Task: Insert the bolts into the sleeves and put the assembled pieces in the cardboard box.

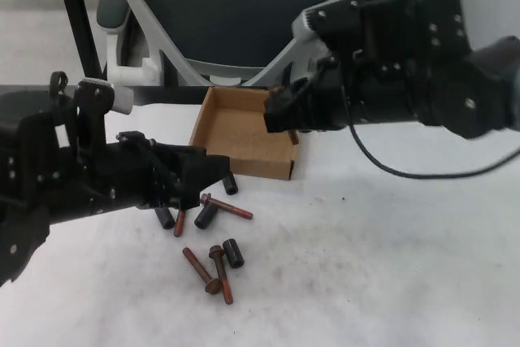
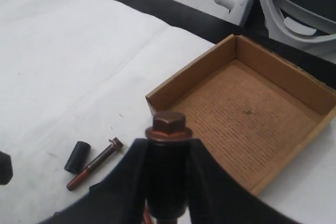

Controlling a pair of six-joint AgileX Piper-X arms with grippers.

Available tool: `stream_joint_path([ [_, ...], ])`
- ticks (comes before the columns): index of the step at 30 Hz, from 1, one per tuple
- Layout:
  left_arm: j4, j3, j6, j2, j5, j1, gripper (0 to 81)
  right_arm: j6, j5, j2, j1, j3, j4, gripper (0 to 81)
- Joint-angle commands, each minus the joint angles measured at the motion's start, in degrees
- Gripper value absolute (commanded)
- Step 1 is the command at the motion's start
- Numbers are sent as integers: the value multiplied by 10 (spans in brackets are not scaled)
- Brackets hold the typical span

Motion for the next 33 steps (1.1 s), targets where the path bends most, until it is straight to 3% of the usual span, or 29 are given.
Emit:
stream_joint_path([
  [1, 76, -31, -7, -1, -45, 1, 435, -17, -8, 39, -3, -64, 45, 2],
  [10, 183, -64, -12, -1, -100, 1, 372, -21, -8, 137, -13, -193, 129, 2],
  [22, 321, -128, -14, 0, -119, 1, 372, -33, -13, 249, -29, -355, 249, 2],
  [33, 432, -184, -25, 0, -151, 1, 375, -34, -13, 321, -30, -424, 301, 2],
])
